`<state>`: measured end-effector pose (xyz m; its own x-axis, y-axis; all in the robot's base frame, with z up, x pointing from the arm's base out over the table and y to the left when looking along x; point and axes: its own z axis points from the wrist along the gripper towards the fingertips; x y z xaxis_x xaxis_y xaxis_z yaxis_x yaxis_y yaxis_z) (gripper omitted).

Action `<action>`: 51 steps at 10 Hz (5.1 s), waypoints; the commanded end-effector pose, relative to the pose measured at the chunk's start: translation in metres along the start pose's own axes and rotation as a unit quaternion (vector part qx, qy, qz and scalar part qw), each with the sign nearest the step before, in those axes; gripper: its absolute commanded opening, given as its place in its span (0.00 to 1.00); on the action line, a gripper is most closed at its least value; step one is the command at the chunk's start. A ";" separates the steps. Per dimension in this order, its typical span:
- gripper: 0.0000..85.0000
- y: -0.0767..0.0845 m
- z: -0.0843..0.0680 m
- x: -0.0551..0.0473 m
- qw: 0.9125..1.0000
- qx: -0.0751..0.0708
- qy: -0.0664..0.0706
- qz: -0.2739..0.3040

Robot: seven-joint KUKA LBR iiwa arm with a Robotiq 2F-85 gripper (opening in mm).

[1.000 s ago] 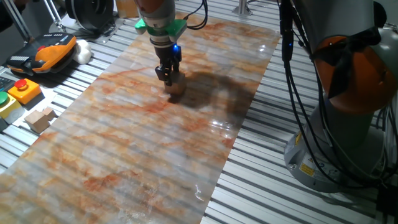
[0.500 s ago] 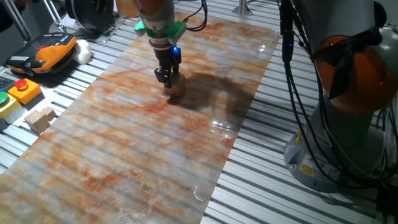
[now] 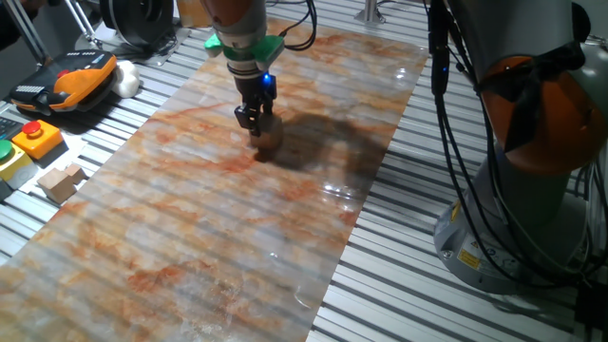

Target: Hold a small block with the gripper and sweep it from left to right on the table

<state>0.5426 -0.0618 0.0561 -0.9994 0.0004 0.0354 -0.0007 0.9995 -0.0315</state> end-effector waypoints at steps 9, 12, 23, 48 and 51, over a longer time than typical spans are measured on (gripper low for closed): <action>0.00 0.015 0.001 0.005 1.000 -0.001 -0.001 0.016; 0.00 0.024 0.001 0.007 1.000 -0.003 -0.001 0.023; 0.00 0.045 0.002 0.016 0.999 -0.003 -0.003 0.044; 0.00 0.081 0.001 0.032 0.996 -0.023 0.000 0.089; 0.00 0.081 0.001 0.032 0.997 -0.012 0.002 0.076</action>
<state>0.5101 0.0192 0.0535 -0.9876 0.1527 0.0353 0.1523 0.9882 -0.0137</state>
